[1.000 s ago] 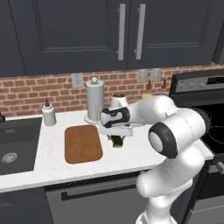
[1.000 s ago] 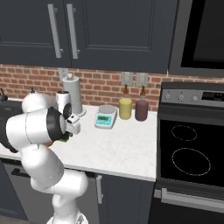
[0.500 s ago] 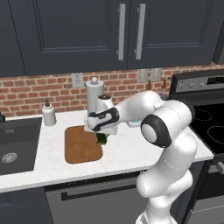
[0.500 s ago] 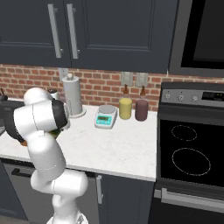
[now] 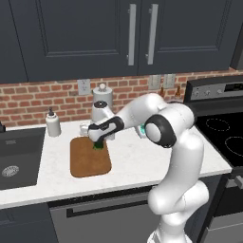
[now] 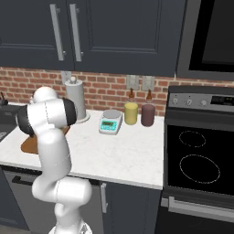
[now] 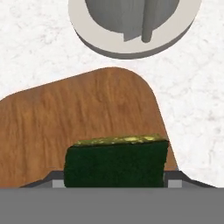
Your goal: Pick up the sponge from the counter and clean the cutting board by briefly scrubbing or pressing down on the cutting board. Once finished, release the sponge.
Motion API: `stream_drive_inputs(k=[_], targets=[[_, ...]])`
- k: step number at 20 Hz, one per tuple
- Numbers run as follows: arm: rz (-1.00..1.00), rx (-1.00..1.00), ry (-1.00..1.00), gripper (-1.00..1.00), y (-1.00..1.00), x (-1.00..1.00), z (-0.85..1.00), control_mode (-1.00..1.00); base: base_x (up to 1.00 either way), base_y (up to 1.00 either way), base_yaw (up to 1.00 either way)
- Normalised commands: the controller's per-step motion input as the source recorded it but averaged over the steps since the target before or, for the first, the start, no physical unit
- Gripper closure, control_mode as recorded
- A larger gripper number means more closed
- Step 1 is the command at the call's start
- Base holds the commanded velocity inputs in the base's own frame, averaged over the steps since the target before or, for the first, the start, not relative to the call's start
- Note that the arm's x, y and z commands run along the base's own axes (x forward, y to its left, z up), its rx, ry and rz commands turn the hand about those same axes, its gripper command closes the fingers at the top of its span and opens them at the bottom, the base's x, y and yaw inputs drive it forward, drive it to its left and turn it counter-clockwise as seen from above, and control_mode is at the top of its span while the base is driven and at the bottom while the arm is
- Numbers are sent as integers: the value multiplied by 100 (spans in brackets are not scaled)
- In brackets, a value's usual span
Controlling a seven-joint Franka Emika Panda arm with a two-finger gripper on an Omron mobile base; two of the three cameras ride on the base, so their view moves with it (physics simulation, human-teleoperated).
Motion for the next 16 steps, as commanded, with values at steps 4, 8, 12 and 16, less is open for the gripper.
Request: stream_drive_inputs(k=[4,8,12,16], targets=[[0,0,-13,100,15,21,-17,-100,0,0,0],[0,-1,-16,100,0,17,-8,-100,0,0,0],[0,-1,-17,100,0,21,0,-100,0,0,0],[0,0,-11,100,0,8,-10,-100,0,0,0]])
